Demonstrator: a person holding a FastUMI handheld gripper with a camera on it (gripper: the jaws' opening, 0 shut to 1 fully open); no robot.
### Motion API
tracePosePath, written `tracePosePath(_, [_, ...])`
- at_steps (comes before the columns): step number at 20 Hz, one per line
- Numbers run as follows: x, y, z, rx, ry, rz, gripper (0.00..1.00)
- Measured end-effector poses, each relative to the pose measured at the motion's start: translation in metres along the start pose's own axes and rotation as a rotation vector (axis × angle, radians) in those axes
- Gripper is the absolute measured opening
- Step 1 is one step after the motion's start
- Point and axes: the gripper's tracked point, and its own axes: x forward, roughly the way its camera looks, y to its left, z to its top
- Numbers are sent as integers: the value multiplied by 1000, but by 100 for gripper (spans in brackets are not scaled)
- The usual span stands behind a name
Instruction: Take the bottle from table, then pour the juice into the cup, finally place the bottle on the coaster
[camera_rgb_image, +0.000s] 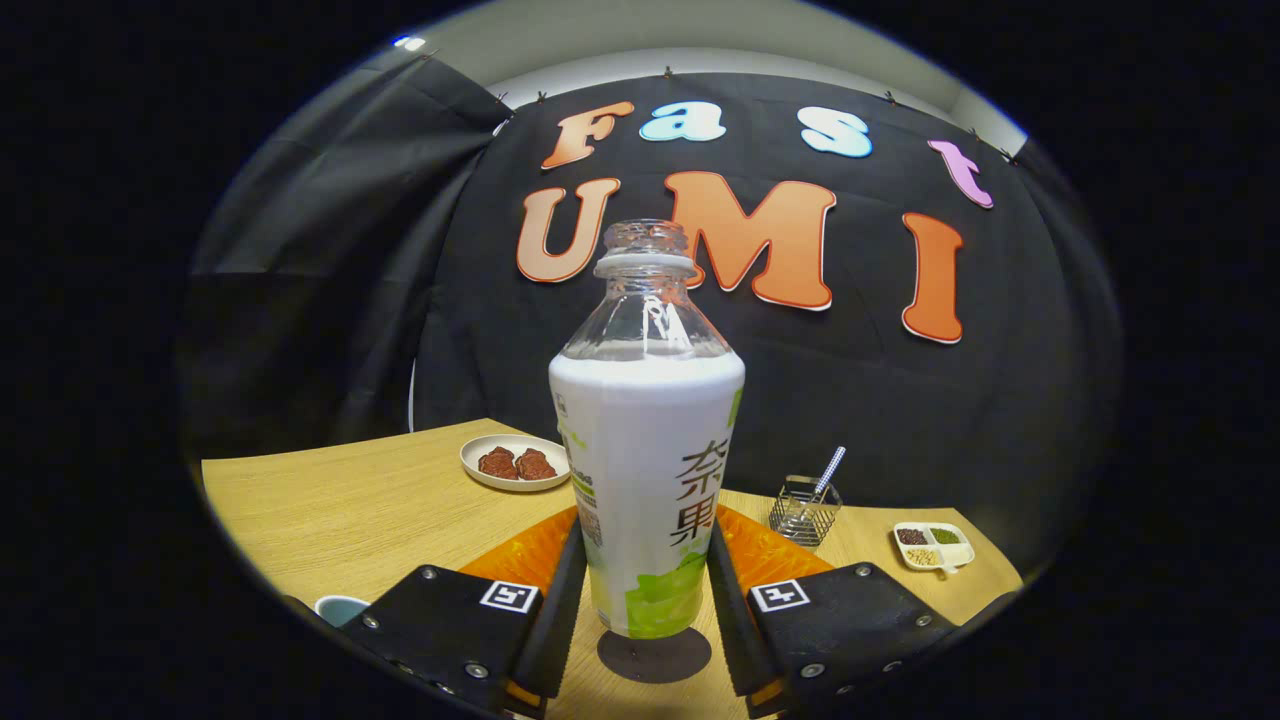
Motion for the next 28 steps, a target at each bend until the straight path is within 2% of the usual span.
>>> tracePosePath(6, [7, 0, -28, 79, 89, -23, 63])
tracePosePath(12, [10, 0, -59, 96, 177, -24, 63])
tracePosePath(26, [12, -3, -80, 112, 226, -52, 63])
tracePosePath(28, [12, -5, -81, 111, 234, -50, 65])
